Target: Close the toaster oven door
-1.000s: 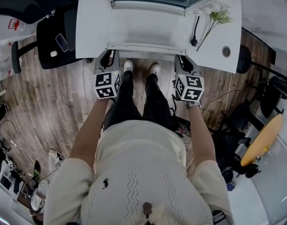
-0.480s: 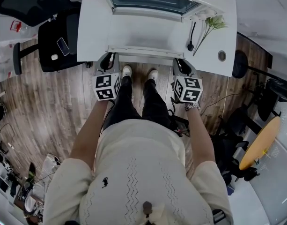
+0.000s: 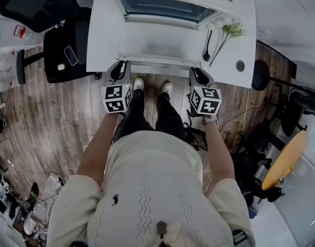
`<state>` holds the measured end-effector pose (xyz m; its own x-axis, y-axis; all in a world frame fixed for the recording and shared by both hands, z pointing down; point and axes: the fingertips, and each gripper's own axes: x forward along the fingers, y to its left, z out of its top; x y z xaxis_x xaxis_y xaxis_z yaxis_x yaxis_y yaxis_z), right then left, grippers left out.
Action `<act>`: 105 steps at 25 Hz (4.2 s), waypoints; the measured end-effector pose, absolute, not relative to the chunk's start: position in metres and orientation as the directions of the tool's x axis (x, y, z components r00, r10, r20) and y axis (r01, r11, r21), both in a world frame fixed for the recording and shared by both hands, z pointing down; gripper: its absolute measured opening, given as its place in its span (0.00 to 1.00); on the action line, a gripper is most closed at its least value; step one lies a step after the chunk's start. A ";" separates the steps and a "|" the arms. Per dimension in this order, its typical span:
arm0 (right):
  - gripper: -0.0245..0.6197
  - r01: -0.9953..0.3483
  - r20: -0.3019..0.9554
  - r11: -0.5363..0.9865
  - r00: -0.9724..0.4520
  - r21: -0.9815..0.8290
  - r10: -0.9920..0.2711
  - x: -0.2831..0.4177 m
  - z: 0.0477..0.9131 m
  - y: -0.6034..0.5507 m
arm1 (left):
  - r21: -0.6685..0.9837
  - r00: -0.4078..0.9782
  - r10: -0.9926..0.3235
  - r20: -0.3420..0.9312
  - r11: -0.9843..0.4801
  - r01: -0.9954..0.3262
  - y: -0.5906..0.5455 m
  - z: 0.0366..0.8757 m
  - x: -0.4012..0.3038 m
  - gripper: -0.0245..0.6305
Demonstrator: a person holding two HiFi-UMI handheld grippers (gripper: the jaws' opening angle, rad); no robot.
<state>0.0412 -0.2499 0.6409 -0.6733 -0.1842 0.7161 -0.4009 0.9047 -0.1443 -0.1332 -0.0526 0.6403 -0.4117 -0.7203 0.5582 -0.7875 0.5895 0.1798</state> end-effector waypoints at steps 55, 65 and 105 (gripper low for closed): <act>0.15 -0.516 0.613 0.829 -0.732 -0.215 -0.297 0.017 0.579 -0.273 | 0.171 -0.442 -0.750 0.493 0.581 -0.796 -0.072 0.580 -0.156 0.14; 0.15 -0.519 0.618 0.828 -0.727 -0.212 -0.298 0.015 0.575 -0.274 | 0.172 -0.444 -0.749 0.492 0.583 -0.794 -0.072 0.575 -0.157 0.14; 0.16 -0.501 0.585 0.844 -0.749 -0.193 -0.311 -0.010 0.542 -0.297 | 0.173 -0.456 -0.787 0.417 0.561 -0.810 -0.095 0.540 -0.183 0.14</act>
